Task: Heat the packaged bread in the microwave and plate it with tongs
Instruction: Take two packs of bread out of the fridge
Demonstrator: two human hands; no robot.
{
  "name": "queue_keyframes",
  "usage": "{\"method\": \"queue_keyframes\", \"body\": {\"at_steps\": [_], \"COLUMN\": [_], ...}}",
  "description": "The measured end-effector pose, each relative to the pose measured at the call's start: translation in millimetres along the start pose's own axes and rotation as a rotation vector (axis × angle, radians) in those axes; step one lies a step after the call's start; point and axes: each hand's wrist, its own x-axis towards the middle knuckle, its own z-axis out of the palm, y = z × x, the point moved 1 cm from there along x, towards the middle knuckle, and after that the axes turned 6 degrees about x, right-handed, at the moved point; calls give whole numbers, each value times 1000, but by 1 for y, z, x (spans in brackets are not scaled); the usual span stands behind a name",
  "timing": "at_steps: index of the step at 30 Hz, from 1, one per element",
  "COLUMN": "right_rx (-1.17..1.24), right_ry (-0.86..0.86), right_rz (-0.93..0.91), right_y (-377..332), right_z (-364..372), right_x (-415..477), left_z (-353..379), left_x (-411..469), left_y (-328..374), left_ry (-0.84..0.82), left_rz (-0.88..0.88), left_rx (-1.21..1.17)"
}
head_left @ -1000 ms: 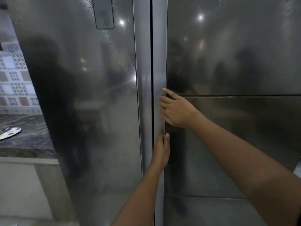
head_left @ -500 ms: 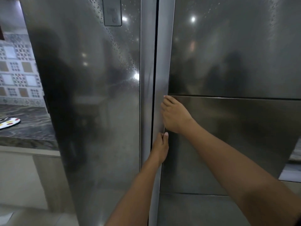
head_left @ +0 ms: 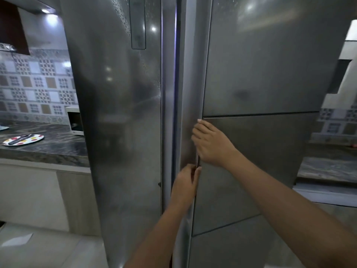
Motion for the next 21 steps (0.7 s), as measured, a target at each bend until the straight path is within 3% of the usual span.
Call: {"method": "queue_keyframes", "body": {"at_steps": [3,6,10,15,21], "right_rx": [21,15,54,2,-235], "right_ry": [39,89,219,405,234], "right_rz": [22,71,139,231,356], "right_y": [-3,-5,-7,-6,11], "right_z": [-28,-50,-91,-146,-185], "right_x": [-34,-68,-111,-133,-166], "left_z": [-10,-24,-36,-25,-20], "left_x": [-32,-52,-60,-45,-38], "left_y": [20,44,70,97,153], "left_ry": [166,281,311,217,204], "left_rz": [122,134,73,31,-21], "left_rx": [28,-69,-140,-206,-336]}}
